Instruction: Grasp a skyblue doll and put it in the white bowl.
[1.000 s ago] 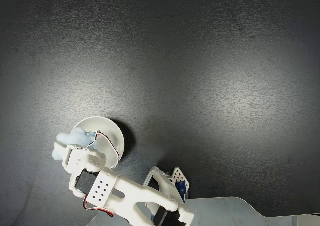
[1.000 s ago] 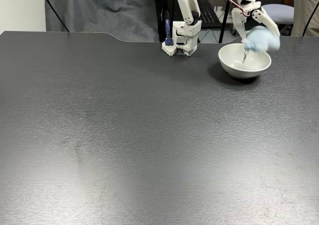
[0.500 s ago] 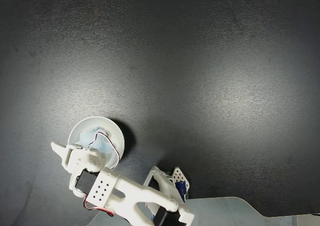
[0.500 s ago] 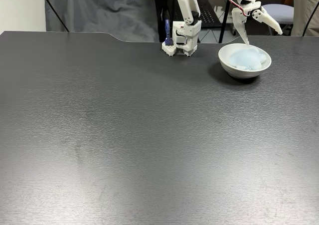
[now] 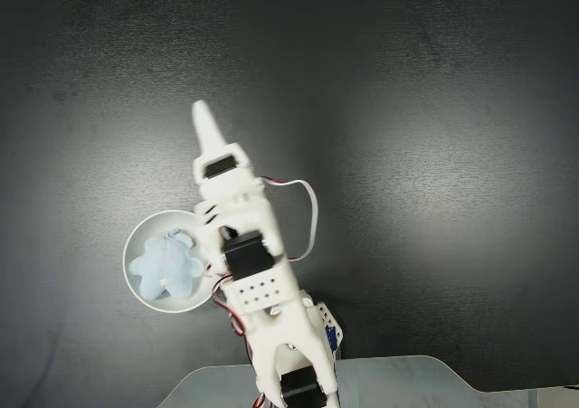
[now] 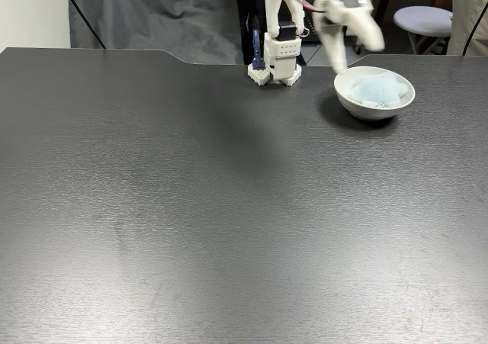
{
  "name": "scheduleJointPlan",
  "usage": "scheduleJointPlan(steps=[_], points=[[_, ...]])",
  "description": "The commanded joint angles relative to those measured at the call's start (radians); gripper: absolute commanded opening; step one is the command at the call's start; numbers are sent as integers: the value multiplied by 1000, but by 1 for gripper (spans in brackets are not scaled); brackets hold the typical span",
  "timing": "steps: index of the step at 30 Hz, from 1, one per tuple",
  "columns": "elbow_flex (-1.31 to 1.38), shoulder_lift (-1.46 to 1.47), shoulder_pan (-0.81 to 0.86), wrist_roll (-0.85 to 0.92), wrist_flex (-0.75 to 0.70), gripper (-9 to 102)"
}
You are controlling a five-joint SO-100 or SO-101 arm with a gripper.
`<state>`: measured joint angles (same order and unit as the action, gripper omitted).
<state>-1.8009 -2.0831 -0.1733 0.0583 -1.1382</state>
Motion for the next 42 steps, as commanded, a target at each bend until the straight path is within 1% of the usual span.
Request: scheduleJointPlan(steps=[1,5,9,12,20,22,26,28,29,31,34,35,39,42], points=[[74,-49,190,-67,-3,48],[74,-58,285,-74,-5,48],[74,-189,319,-67,-9,48],[75,-367,307,-72,-64,48],[57,-913,296,-66,-299,48],[31,-988,258,-66,-341,48],[-129,-1034,183,-63,-347,46],[-213,-1035,179,-63,-345,41],[-233,-1035,181,-63,-345,37],[-247,-1037,183,-63,-336,24],[-270,-1037,190,-63,-279,-1],[-281,-1037,192,-63,-259,-4],[-362,-1035,192,-63,-215,5],[-462,-1035,192,-63,-227,6]])
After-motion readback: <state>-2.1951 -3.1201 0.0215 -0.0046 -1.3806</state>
